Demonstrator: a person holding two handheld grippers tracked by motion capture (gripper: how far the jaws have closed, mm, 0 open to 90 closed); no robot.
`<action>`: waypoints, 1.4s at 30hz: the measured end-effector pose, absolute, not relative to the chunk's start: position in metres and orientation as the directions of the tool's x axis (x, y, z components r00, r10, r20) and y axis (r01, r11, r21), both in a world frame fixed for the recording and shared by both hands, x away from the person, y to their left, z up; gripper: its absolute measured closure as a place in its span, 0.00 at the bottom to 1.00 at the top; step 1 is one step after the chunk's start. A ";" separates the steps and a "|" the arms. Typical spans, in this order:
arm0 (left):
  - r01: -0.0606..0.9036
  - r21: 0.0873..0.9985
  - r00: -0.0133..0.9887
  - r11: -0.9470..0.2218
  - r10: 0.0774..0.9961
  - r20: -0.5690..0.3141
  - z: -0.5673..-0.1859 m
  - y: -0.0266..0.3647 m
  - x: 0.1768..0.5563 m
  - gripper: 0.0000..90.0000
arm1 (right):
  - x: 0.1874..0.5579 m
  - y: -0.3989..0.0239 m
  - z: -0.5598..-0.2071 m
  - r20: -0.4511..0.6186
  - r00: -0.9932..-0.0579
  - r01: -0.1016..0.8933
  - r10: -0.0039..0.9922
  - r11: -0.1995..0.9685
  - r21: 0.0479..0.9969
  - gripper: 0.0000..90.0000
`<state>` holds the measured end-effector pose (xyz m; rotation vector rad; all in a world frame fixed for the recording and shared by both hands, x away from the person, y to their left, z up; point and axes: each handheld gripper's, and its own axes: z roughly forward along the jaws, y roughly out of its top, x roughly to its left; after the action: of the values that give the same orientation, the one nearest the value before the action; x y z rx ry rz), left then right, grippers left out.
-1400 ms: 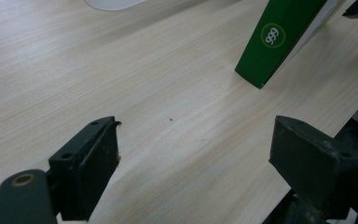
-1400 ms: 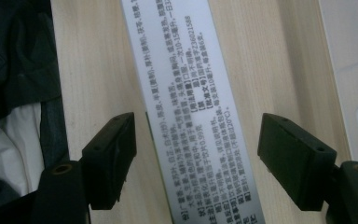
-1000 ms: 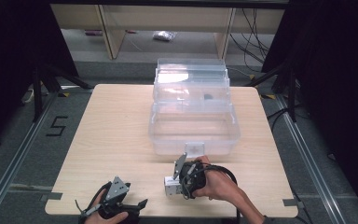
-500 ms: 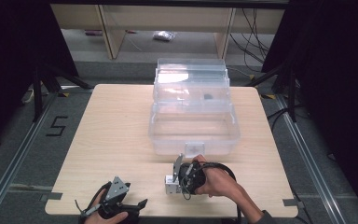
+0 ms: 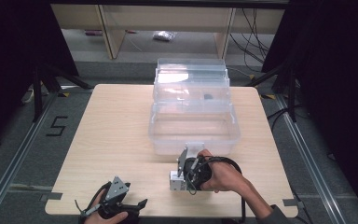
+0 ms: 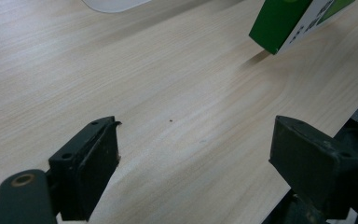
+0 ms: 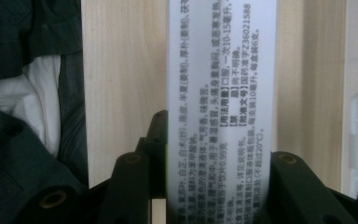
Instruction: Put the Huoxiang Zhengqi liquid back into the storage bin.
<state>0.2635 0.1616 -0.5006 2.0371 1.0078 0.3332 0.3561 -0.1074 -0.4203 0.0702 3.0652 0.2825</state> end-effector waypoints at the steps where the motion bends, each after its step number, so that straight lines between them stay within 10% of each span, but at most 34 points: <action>1: 0.539 0.768 0.645 -0.346 0.755 -0.113 -0.501 0.162 0.264 0.16 | 0.357 -0.108 -0.419 -0.056 -0.997 0.043 0.054 0.981 0.187 0.72; 42: 0.541 0.767 0.643 -0.345 0.757 -0.114 -0.501 0.161 0.264 0.16 | 0.387 -0.154 -0.342 -0.074 -0.985 0.134 0.154 0.965 0.225 0.72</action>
<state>0.2636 0.1610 -0.5010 2.0396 1.0107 0.3329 0.3865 -0.1544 -0.3418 0.2214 3.0237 0.3365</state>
